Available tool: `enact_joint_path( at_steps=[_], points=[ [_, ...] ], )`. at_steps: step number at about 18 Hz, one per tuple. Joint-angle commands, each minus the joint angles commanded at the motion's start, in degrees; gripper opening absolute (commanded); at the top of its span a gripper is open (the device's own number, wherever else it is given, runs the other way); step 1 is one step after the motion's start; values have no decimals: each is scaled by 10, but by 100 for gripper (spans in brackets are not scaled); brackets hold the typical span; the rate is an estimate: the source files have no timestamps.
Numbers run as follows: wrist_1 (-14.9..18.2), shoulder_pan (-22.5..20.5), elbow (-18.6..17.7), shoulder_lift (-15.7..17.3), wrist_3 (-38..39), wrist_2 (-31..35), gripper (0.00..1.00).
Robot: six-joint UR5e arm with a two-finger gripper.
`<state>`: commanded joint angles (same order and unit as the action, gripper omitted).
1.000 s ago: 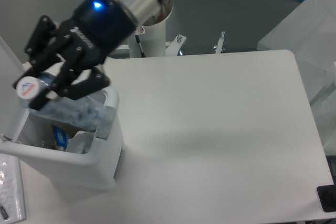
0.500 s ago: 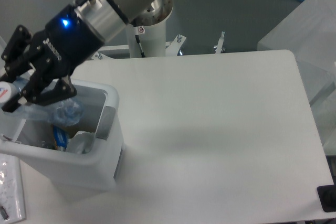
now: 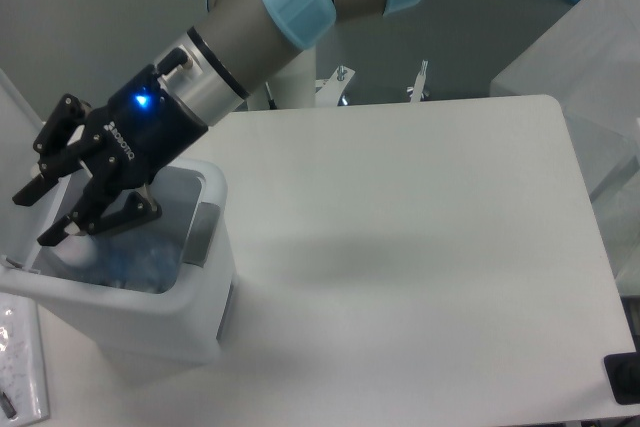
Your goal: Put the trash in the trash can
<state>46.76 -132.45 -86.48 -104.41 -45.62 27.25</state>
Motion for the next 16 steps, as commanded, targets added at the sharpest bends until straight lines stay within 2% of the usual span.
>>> enact_joint_path(
  at_steps=[4, 11, 14, 16],
  points=[
    [1, -37, -10, 1, 0, 0, 100],
    [2, -167, -36, -2, -3, 3, 100],
    [2, -211, -47, -5, -20, 80, 100],
    [2, -233, -61, -11, -78, 150, 100]
  ],
)
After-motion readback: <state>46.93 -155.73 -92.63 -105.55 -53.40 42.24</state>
